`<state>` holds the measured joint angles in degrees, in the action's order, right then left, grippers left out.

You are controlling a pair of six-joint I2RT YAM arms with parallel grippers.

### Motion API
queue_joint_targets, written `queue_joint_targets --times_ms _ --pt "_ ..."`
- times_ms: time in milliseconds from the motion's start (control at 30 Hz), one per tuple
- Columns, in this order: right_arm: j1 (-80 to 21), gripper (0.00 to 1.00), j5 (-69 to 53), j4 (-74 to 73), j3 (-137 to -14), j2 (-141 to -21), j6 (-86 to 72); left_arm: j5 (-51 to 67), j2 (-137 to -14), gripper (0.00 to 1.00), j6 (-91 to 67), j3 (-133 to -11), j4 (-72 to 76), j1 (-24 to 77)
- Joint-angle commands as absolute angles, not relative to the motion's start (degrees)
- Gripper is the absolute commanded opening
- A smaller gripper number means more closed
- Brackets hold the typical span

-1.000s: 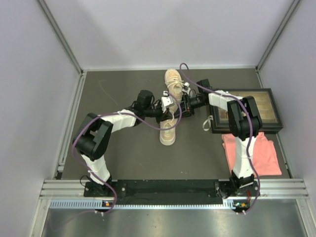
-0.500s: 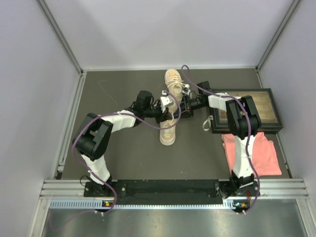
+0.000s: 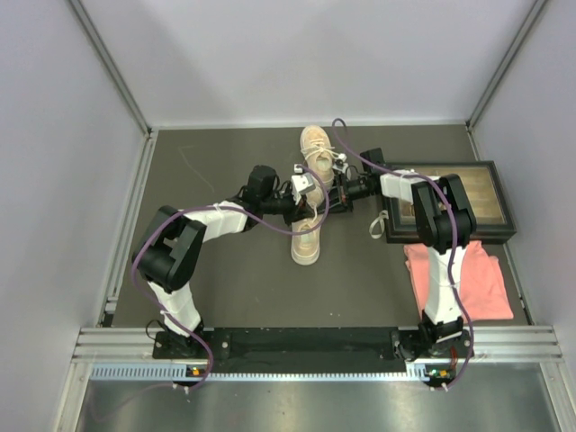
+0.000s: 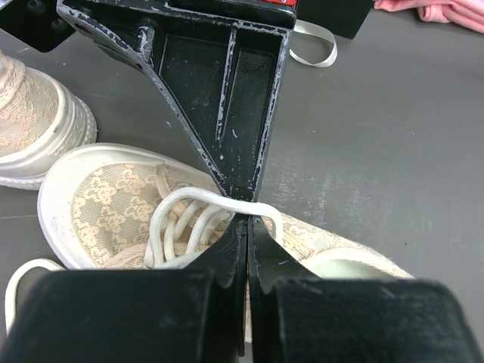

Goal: Tie the shoes

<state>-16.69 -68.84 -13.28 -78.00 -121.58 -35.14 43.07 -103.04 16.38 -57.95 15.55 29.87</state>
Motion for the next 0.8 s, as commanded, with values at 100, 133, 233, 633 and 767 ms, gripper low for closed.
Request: queue_joint_targets --times_ms 100,133,233,633,767 --pt "-16.5 0.0 -66.6 -13.1 -77.5 -119.4 -32.6 45.4 -101.8 0.0 15.5 -57.0 18.4 29.7" --pt "-16.3 0.0 -66.0 -13.4 -77.4 -119.1 -32.5 45.4 -101.7 0.0 15.6 -56.9 18.3 29.5" --pt "-16.1 0.0 -65.0 -13.2 -77.1 -118.2 -32.3 45.9 -101.4 0.0 15.7 -56.7 17.9 29.1" --pt "-15.1 0.0 -64.0 -13.2 -76.7 -116.5 -32.0 46.0 -100.1 0.26 16.4 -57.2 15.6 28.3" --pt "-14.9 0.0 -63.1 -17.3 -77.9 -115.2 -28.7 46.4 -97.7 0.38 16.5 -57.7 12.8 25.2"
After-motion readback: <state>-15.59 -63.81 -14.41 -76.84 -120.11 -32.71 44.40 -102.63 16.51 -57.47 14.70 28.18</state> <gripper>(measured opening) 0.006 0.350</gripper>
